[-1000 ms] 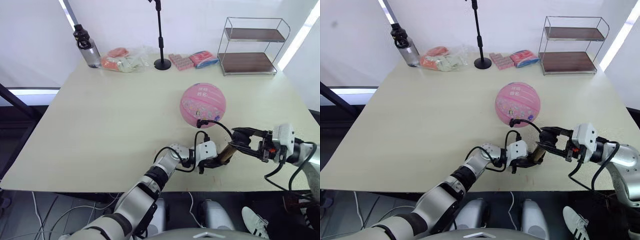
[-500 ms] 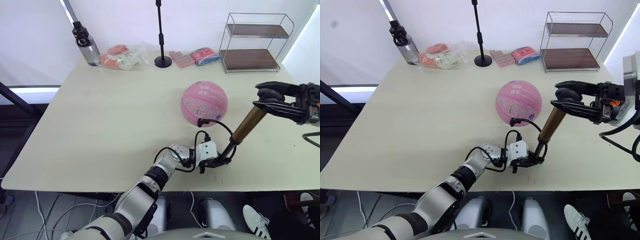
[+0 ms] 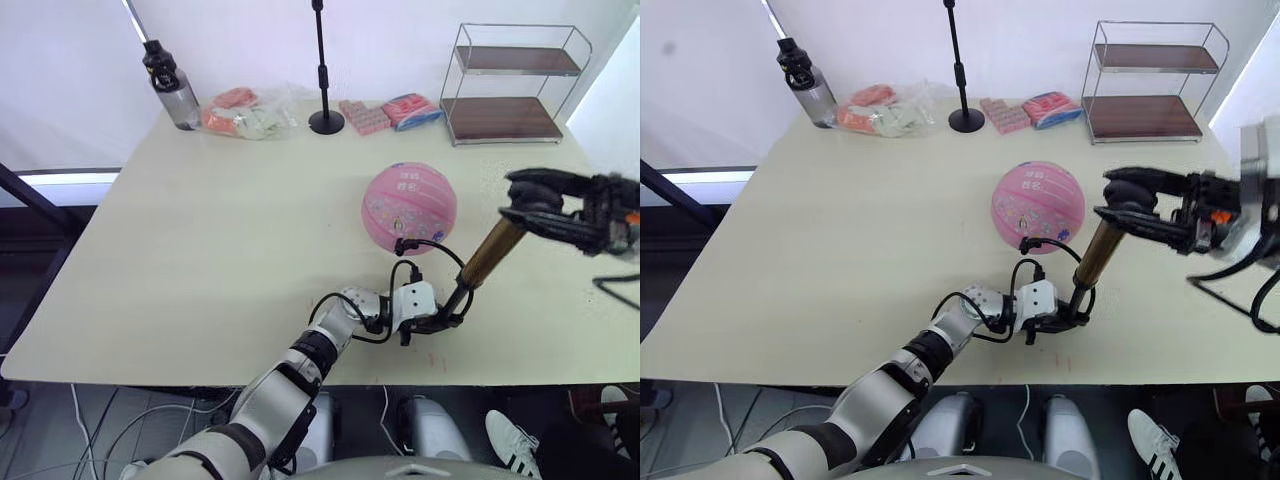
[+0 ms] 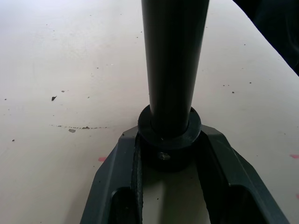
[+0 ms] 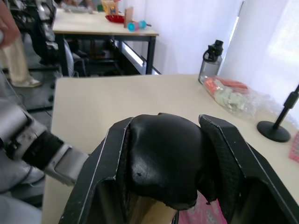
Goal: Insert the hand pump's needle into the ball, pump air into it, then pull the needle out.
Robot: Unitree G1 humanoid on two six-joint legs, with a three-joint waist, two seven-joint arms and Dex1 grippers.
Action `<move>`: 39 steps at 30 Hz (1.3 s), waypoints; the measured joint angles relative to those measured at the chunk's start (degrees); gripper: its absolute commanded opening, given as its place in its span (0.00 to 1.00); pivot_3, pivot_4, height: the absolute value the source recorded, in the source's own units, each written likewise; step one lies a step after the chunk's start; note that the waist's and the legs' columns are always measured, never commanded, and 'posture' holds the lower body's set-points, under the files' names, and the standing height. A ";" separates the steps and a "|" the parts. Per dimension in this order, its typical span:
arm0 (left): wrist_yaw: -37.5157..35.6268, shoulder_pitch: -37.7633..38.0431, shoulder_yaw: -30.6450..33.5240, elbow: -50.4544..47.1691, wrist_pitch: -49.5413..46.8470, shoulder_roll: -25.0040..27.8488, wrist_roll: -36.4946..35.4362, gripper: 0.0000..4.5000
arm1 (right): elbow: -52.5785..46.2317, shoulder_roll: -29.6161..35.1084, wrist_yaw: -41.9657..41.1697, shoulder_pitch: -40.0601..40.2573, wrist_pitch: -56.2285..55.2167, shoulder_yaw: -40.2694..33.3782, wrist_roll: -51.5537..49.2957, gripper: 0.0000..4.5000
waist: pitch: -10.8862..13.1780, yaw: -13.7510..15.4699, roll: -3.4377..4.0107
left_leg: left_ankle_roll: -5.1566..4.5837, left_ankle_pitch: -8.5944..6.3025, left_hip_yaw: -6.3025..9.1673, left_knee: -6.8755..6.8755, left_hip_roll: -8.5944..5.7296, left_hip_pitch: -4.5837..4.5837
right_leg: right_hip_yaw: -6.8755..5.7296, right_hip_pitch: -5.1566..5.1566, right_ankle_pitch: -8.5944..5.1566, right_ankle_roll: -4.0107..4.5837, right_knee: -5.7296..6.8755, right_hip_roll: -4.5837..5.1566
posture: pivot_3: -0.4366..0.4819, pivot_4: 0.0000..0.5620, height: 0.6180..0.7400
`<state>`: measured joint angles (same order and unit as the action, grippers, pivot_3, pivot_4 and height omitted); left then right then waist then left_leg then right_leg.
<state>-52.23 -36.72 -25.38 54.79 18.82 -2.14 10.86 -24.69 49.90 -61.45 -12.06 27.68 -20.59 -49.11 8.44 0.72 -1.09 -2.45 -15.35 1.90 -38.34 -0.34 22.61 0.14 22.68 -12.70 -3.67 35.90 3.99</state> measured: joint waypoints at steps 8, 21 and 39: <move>0.50 -0.16 0.10 1.16 -0.96 0.38 0.32 0.24 | 6.86 -7.97 -1.42 9.33 -19.53 9.78 15.19 0.37 | -0.48 -0.19 -0.54 | 0.01 -0.01 0.00 0.01 0.35 -0.88 | -0.02 -0.81 -0.33 0.10 -0.01 -0.30 | 0.48 0.27 1.00; 0.50 -0.19 0.03 1.52 -0.91 0.06 0.41 0.24 | 14.51 -9.42 -2.31 10.15 -28.80 15.22 20.69 0.37 | -0.77 0.07 -0.45 | 0.02 -0.01 0.02 0.01 0.41 -0.85 | -0.01 -0.80 -0.22 0.39 -0.01 -0.36 | 0.48 0.27 1.00; 0.00 -0.80 0.18 1.85 0.37 -0.47 0.10 0.24 | 5.33 8.76 -2.09 -3.07 0.46 -1.00 -3.22 0.37 | 0.04 0.14 0.12 | 0.01 -0.01 0.01 -0.01 0.10 -0.38 | -0.06 -0.44 -0.20 0.34 -0.09 0.07 | 0.48 0.27 1.00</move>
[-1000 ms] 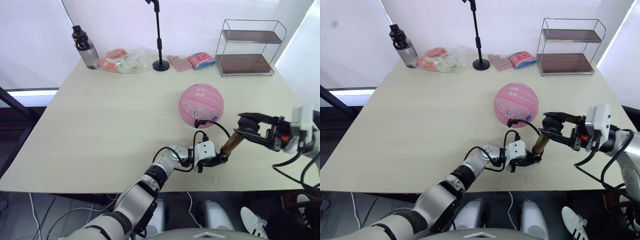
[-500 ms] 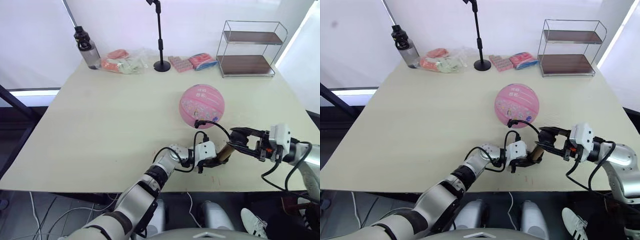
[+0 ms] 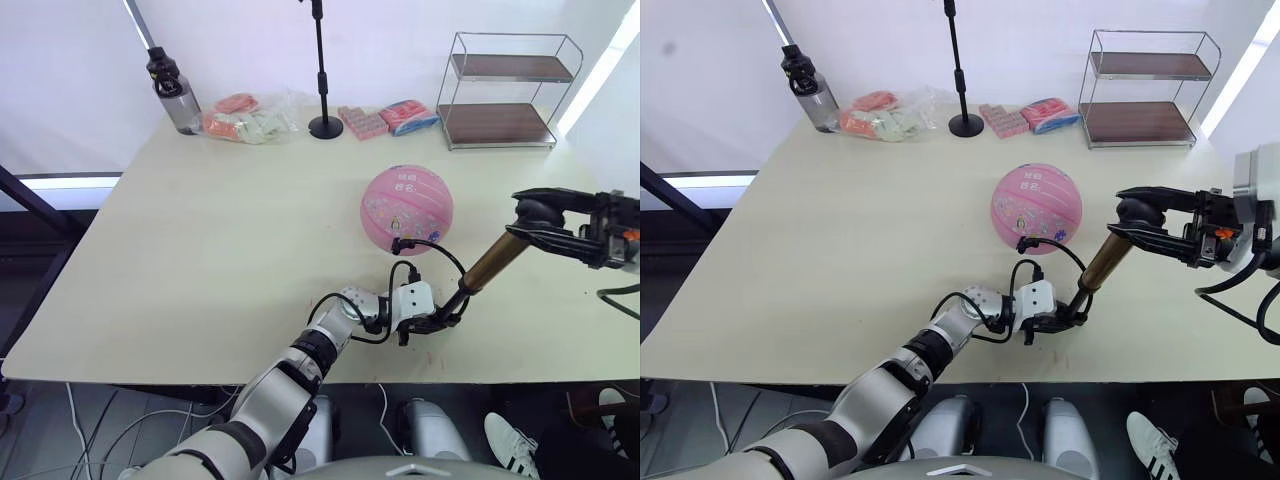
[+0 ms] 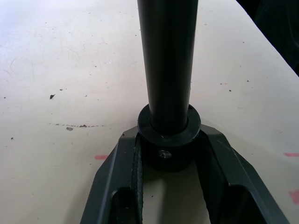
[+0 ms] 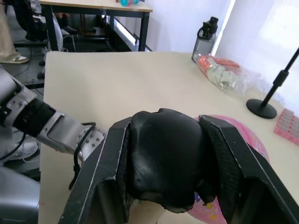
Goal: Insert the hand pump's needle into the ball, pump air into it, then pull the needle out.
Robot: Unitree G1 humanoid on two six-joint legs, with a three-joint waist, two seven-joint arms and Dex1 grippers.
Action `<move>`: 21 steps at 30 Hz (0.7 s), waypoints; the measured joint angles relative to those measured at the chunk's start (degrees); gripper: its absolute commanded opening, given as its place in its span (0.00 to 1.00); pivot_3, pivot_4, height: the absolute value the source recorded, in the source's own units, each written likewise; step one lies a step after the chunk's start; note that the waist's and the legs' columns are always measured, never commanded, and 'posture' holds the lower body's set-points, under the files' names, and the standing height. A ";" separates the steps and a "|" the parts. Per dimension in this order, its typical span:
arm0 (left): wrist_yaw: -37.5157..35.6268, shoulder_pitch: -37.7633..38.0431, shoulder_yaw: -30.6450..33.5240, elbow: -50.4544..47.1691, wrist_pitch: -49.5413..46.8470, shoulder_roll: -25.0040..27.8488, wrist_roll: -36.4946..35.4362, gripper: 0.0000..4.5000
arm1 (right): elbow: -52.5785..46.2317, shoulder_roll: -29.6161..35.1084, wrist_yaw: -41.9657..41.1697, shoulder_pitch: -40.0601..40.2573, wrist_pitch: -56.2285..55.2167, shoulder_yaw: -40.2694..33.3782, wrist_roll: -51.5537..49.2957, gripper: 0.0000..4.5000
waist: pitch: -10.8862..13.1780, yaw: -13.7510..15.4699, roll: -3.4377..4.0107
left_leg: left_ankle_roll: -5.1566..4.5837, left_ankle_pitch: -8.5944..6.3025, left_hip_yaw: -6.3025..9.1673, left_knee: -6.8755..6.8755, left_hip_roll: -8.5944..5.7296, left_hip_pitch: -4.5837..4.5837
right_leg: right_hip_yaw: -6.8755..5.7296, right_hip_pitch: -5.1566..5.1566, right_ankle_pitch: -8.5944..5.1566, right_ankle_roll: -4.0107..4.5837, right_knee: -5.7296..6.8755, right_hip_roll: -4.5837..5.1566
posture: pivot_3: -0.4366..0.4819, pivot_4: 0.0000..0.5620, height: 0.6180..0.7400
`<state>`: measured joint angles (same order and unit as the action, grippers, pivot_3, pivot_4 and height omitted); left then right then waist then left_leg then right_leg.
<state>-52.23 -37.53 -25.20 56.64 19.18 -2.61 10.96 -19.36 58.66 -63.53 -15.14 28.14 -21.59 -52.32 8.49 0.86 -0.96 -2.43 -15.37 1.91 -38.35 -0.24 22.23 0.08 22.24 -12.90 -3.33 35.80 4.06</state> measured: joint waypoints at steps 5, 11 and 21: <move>-0.19 -0.12 0.01 0.09 0.45 -0.06 -0.02 0.24 | -0.80 1.70 0.06 -3.16 2.87 -0.33 -0.58 0.37 | 0.01 0.04 -0.01 | 0.00 0.01 0.04 -0.08 -0.02 0.52 | -0.01 0.47 0.16 -0.24 0.05 0.00 | 0.48 0.27 1.00; -0.38 -0.06 -0.02 0.14 0.46 -0.09 -0.01 0.24 | -2.47 -0.87 0.43 -1.57 1.76 -0.31 0.90 0.37 | -0.01 0.07 -0.03 | 0.00 0.01 0.05 -0.07 -0.03 0.51 | -0.03 0.46 0.16 -0.24 0.03 0.03 | 0.48 0.27 1.00; 0.08 0.40 -0.01 0.38 0.37 0.38 0.05 0.24 | -1.48 -12.15 0.79 8.47 -10.10 6.92 11.61 0.37 | -0.59 -0.06 -0.70 | 0.00 0.01 0.11 -0.01 0.06 0.25 | -0.08 0.29 0.15 -0.22 0.06 -0.11 | 0.48 0.27 1.00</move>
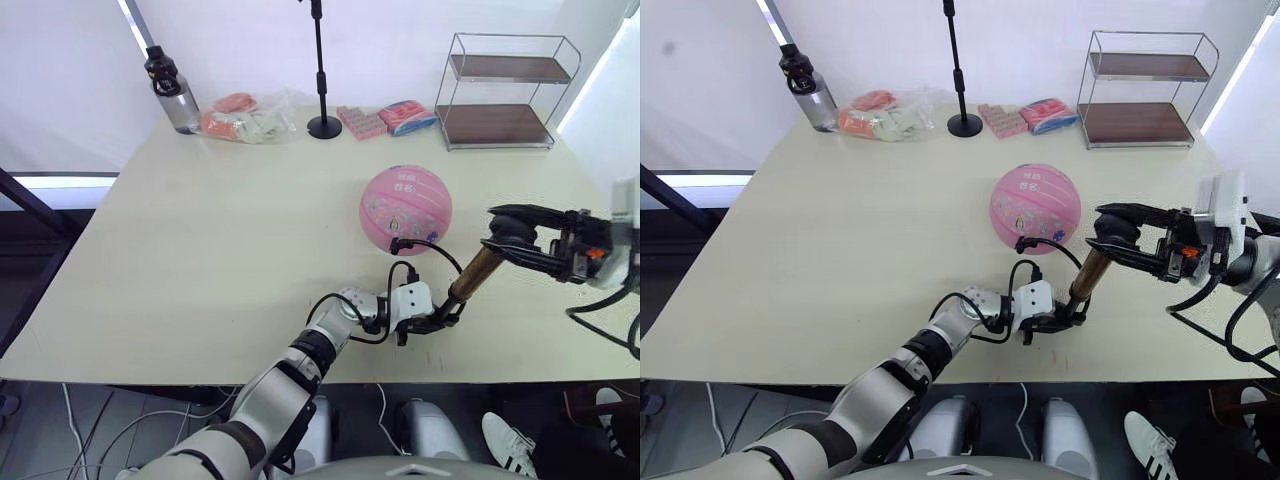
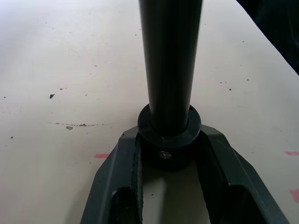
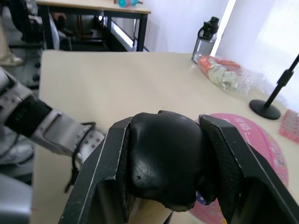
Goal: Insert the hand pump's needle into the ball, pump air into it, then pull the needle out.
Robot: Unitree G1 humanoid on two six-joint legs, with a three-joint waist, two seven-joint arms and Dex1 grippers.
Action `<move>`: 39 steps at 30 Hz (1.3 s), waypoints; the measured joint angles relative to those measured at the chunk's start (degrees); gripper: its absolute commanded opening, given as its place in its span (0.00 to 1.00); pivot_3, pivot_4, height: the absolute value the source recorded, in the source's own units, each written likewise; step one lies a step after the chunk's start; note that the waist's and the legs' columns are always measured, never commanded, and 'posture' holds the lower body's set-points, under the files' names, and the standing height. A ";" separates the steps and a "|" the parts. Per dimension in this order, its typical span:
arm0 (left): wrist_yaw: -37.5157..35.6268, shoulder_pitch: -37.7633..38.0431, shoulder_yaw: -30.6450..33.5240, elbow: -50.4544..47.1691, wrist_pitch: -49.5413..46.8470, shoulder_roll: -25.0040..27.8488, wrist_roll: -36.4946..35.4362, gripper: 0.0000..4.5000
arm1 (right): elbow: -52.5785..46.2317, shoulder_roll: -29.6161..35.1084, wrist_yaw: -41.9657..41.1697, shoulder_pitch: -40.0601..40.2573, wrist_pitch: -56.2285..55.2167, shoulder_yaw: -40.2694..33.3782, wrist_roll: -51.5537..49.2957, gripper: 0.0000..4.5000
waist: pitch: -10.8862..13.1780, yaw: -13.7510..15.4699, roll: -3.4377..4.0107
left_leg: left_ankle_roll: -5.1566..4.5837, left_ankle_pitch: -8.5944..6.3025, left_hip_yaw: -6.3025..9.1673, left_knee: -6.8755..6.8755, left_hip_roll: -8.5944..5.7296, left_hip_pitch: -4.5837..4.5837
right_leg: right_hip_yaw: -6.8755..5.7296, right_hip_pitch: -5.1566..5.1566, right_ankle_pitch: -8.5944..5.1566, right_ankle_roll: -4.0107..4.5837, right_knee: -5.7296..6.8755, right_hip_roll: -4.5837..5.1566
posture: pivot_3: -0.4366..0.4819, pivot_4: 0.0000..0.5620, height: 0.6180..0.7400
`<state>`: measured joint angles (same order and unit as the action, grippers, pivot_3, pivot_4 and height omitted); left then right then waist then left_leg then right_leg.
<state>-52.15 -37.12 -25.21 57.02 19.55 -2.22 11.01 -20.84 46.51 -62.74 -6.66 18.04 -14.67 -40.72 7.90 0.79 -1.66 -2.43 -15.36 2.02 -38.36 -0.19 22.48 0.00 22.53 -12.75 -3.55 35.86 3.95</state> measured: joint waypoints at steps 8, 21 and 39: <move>0.11 0.19 0.00 0.05 -0.49 0.15 0.09 0.24 | 10.29 -7.56 -1.65 4.29 -15.18 7.26 9.59 0.37 | -0.32 -0.07 -0.14 | 0.01 0.00 -0.04 0.04 0.05 -0.30 | 0.03 -0.24 -0.02 0.03 0.00 -0.08 | 0.48 0.27 1.00; 0.26 0.19 -0.02 0.11 -0.70 0.27 0.16 0.24 | 12.65 -6.63 -1.50 3.25 -18.23 9.49 10.67 0.37 | -0.30 -0.06 -0.02 | 0.01 -0.01 -0.02 0.07 0.29 -0.72 | -0.02 -0.67 -0.21 0.30 -0.01 -0.25 | 0.48 0.27 1.00; -1.16 -0.35 -0.01 -0.06 0.17 -0.37 -0.05 0.24 | 3.34 10.36 -0.20 -9.86 13.73 -6.25 -13.00 0.37 | 0.37 0.16 0.74 | 0.01 -0.01 -0.03 0.01 -0.06 0.26 | -0.02 0.17 -0.05 0.09 -0.08 0.14 | 0.48 0.27 1.00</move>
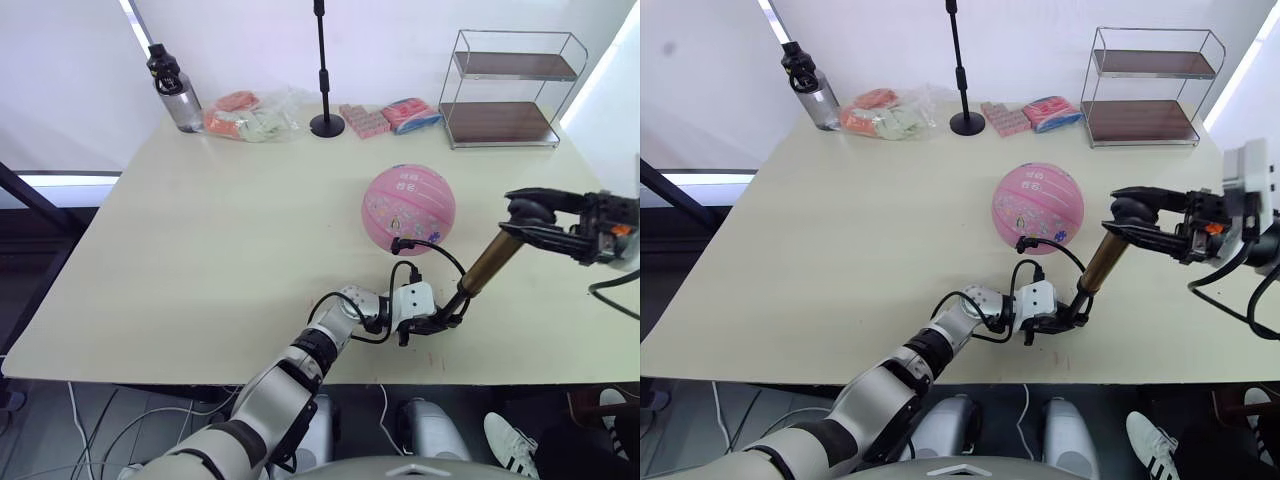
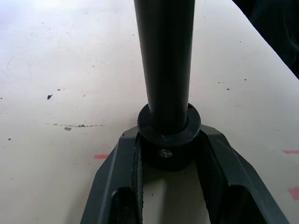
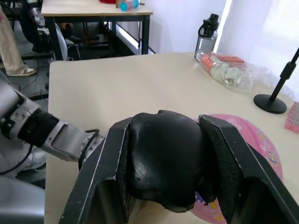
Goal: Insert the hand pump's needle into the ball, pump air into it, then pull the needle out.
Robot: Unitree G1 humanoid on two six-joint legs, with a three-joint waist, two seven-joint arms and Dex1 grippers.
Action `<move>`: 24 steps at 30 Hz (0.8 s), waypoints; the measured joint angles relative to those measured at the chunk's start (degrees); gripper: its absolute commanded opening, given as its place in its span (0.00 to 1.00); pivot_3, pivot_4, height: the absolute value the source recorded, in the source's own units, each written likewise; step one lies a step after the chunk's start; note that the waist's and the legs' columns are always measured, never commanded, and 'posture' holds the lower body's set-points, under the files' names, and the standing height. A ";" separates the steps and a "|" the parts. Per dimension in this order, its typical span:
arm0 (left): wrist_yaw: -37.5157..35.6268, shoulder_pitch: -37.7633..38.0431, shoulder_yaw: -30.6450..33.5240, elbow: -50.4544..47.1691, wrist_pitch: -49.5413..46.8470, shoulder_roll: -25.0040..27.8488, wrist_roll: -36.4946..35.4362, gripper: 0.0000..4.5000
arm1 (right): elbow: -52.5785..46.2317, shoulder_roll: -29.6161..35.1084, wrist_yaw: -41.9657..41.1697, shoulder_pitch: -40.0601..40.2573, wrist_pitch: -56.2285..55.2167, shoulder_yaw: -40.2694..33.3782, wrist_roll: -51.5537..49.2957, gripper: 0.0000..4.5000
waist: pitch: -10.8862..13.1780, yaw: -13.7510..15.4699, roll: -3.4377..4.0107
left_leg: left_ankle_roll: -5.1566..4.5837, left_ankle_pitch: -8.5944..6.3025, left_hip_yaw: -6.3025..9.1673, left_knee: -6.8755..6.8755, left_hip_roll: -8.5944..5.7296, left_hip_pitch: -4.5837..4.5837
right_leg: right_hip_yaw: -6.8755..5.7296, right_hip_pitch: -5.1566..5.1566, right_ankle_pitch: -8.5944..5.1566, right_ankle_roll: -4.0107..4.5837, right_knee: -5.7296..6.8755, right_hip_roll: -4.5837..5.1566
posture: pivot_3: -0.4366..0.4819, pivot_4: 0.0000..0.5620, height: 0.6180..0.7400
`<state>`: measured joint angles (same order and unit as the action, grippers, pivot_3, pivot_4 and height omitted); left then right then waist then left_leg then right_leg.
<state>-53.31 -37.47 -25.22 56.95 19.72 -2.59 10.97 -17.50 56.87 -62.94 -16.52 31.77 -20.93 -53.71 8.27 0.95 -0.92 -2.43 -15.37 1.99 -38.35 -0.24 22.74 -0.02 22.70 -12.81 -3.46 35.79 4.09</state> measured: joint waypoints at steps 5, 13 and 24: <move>0.00 0.04 -0.05 -0.07 0.35 -0.05 0.02 0.24 | -0.06 3.50 0.43 -4.47 5.50 -0.44 -2.86 0.37 | 0.20 -0.01 0.07 | 0.00 0.00 0.03 -0.01 0.00 0.07 | -0.03 0.05 -0.04 0.07 0.00 0.00 | 0.48 0.27 1.00; -0.11 0.11 -0.07 -0.24 0.66 -0.08 0.01 0.24 | -0.56 2.07 -0.02 -4.95 5.38 -0.50 -1.49 0.37 | 0.35 0.01 0.16 | 0.00 0.00 -0.01 0.01 -0.06 0.16 | 0.00 0.15 0.02 -0.04 0.01 0.04 | 0.48 0.27 1.00; 0.98 0.53 -0.05 -0.01 0.39 0.56 0.08 0.24 | -2.43 -9.51 -2.18 8.77 -12.09 2.41 10.18 0.37 | -0.24 -0.20 -0.59 | 0.00 0.00 0.06 -0.01 0.06 -0.28 | -0.02 -0.19 0.01 -0.04 0.09 -0.17 | 0.48 0.27 1.00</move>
<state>-52.33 -36.94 -25.28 56.95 20.11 -2.03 11.04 -19.93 47.36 -65.11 -7.76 19.68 -18.52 -43.53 8.04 0.75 -1.51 -2.43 -15.37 2.05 -38.35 -0.18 22.46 -0.04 22.51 -12.80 -3.50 35.88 3.92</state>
